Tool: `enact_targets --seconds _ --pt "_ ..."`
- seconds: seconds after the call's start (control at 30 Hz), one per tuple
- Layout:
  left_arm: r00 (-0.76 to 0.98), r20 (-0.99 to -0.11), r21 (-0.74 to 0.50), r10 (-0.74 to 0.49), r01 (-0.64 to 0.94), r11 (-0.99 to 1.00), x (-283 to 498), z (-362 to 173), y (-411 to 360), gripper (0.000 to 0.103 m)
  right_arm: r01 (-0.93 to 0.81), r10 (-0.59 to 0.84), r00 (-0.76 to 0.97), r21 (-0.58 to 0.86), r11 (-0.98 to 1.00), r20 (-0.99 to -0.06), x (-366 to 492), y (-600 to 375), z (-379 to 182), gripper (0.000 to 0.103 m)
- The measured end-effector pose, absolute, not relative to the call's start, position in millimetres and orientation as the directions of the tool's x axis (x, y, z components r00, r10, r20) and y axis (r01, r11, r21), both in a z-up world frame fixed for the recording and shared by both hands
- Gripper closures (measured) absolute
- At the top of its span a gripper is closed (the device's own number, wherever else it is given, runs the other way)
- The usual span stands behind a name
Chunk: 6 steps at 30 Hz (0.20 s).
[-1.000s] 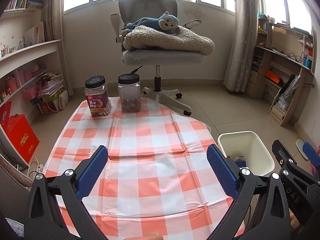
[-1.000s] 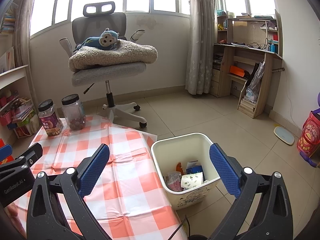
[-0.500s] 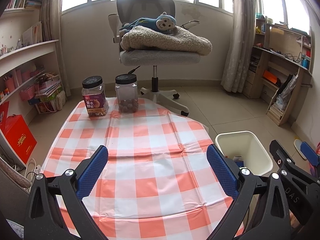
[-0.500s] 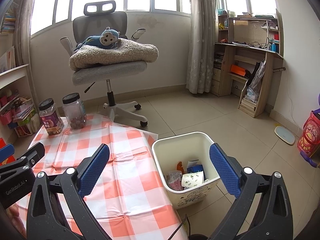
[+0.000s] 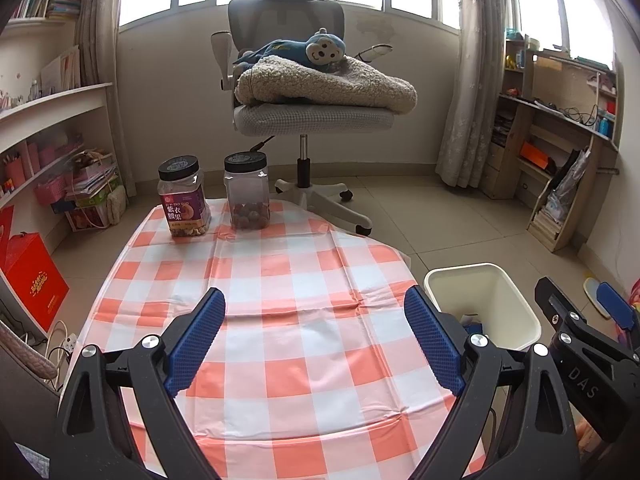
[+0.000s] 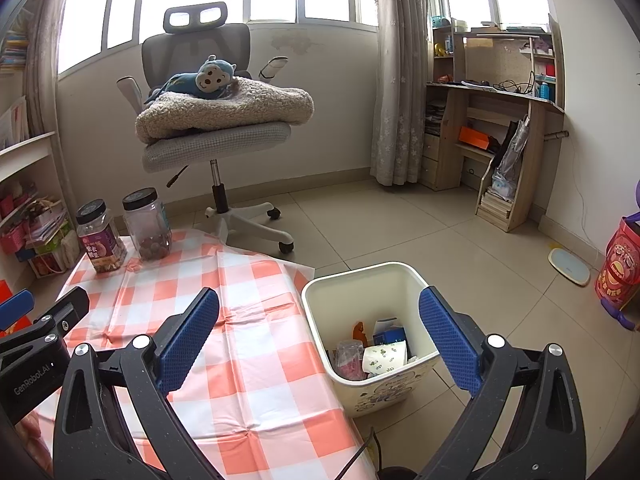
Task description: Collect trash
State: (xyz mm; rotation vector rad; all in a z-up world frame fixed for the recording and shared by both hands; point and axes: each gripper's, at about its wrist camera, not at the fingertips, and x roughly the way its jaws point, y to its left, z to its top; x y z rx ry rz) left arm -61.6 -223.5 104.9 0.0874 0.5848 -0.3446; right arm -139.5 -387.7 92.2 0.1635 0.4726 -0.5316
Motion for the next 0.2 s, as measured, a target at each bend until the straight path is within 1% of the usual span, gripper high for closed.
enact_targets --seconds 0.03,0.07,0.2 --pt "0.776 -0.560 -0.018 -0.292 0.340 0.940 -60.5 105.1 -223.2 0.013 0.525 -0.450 0.757 0.030 0.851 -0.474 -139.3 -388.2 92.0 0.007" --pt "0.774 -0.563 -0.020 -0.290 0.338 0.941 -60.1 104.8 -223.2 0.011 0.526 -0.451 0.756 0.030 0.850 -0.474 -139.4 -388.3 91.9 0.007" --pt "0.779 -0.560 -0.021 -0.282 0.327 0.945 -61.0 105.8 -221.5 0.009 0.529 -0.452 0.755 0.033 0.848 -0.475 -138.9 -388.9 91.8 0.007"
